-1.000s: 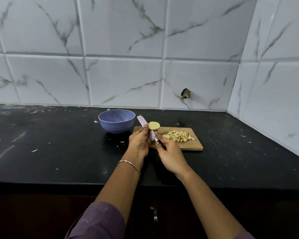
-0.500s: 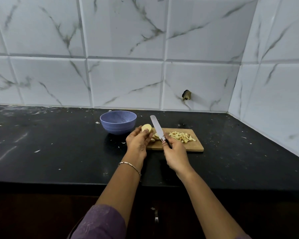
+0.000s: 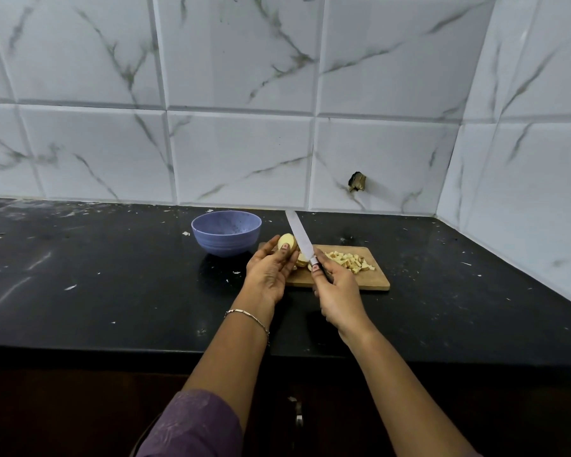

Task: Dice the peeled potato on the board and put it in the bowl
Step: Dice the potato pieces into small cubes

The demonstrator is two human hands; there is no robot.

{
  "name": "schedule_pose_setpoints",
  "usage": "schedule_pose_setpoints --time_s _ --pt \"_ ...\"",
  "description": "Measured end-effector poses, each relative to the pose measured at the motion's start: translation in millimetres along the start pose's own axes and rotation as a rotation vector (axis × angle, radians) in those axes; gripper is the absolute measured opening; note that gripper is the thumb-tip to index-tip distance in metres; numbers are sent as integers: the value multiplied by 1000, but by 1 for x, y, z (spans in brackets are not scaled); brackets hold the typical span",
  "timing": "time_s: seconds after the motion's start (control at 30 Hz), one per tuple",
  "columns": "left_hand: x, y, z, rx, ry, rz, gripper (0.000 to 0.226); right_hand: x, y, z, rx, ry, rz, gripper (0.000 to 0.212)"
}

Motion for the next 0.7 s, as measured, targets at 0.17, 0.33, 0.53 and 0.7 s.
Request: schedule_pose_setpoints --time_s 0.17,0.33,0.53,0.7 --pt "0 1 -1 -19 14 18 22 2 -1 1 15 -12 -23 43" --pt "0 2 1 -13 53 28 23 9 -3 2 10 -31 -43 43" --pt "2 0 3 -5 77 11 27 16 -7 1 16 -37 -85 42" --pt "2 0 0 -39 62 11 30 18 -11 0 22 -37 -66 43"
Point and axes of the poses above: each hand's wrist, its own y-axis towards the middle knuckle, its own z-axis out of the palm, x = y × z, the point moved 7 cm from there along y, towards the middle knuckle, and after that the axes turned 1 degree about -x, right-handed, at the moved point
